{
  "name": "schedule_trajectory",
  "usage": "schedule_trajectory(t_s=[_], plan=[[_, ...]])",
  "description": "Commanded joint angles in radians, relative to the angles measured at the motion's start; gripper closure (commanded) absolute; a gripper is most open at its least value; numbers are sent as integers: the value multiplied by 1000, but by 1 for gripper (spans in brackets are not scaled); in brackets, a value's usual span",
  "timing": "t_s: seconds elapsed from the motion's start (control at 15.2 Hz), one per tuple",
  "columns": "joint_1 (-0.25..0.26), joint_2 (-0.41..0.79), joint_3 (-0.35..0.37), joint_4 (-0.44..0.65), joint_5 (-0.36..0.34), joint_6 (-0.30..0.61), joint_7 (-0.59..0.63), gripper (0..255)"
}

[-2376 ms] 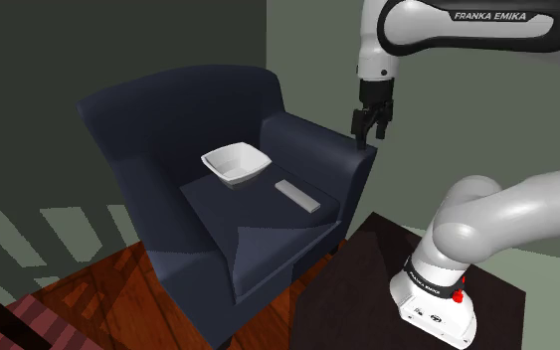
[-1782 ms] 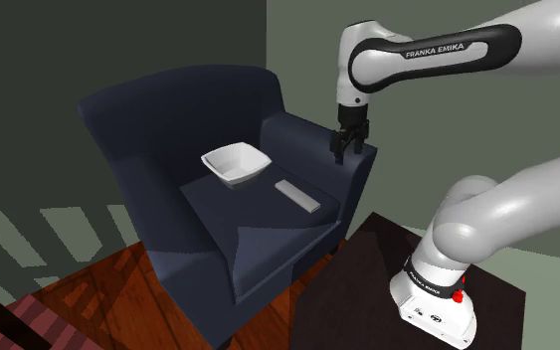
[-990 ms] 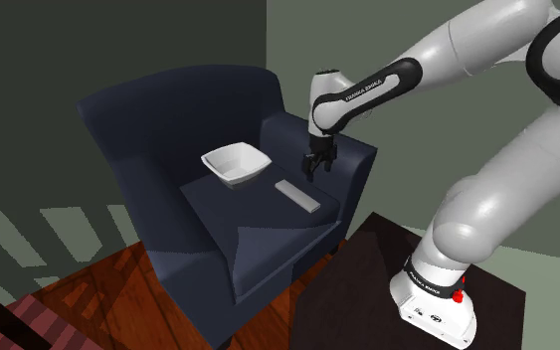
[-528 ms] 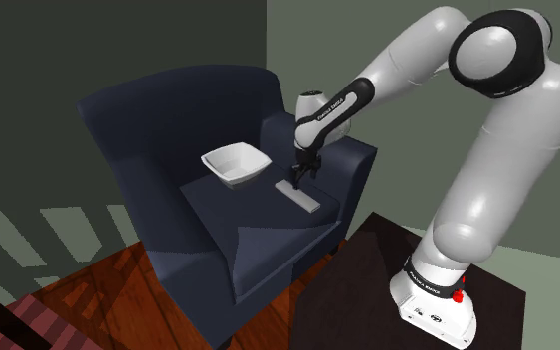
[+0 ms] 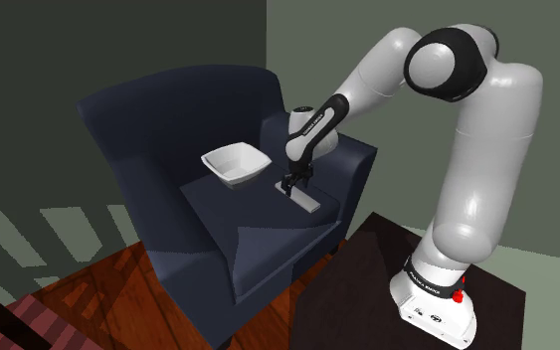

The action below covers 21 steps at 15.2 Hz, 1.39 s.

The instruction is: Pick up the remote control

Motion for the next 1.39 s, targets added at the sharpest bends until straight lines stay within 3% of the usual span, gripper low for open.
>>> schedule_trajectory(t_s=[0.0,0.2,0.26,0.86,1.32], plan=[[-3,22,1,-4,5,26,-6,0],[-5,42,4,-3,10,46,-9,0],[-5,40,3,-5,10,45,-10,255],[-5,42,4,-3,10,46,-9,255],[1,-44,-5,-1,-10,-42,4,255]])
